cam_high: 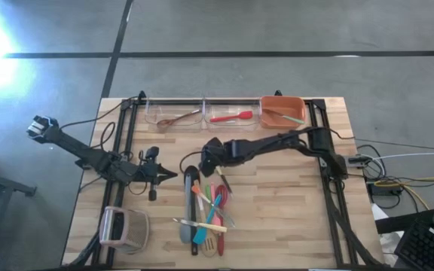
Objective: Pick & Place Kitchen Items
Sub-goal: Put the top white knife into the orange bin, then put the red serving spoon into the left transparent bin
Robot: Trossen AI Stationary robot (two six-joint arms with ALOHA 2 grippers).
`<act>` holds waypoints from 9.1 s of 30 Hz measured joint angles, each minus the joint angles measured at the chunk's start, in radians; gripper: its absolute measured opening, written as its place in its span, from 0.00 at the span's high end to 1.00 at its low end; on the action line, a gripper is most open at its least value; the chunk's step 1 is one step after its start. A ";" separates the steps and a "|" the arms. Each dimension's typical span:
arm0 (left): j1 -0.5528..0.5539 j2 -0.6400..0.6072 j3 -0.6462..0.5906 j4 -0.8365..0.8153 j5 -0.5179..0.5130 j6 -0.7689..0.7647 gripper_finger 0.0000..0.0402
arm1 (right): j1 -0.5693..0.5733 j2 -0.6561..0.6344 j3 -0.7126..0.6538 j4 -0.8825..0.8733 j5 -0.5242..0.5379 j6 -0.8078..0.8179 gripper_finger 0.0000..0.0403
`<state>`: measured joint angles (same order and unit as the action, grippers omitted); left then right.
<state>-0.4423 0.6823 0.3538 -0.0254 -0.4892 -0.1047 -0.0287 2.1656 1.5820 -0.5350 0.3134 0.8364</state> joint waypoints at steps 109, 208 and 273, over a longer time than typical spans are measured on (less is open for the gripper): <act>0.000 0.000 -0.001 -0.014 0.001 -0.004 0.97 | -0.001 0.133 0.177 -0.204 -0.016 -0.146 0.84; 0.002 0.002 -0.014 -0.013 -0.027 0.046 0.97 | -0.827 -0.136 -0.038 -0.450 -0.209 -1.034 0.84; 0.002 0.002 -0.014 -0.004 -0.032 0.065 0.97 | -0.117 -0.804 -0.038 -0.446 -0.217 -0.610 0.92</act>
<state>-0.4400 0.6842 0.3397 -0.0292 -0.5213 -0.0402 -0.1460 1.3612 1.5436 -0.9807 0.0963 0.2261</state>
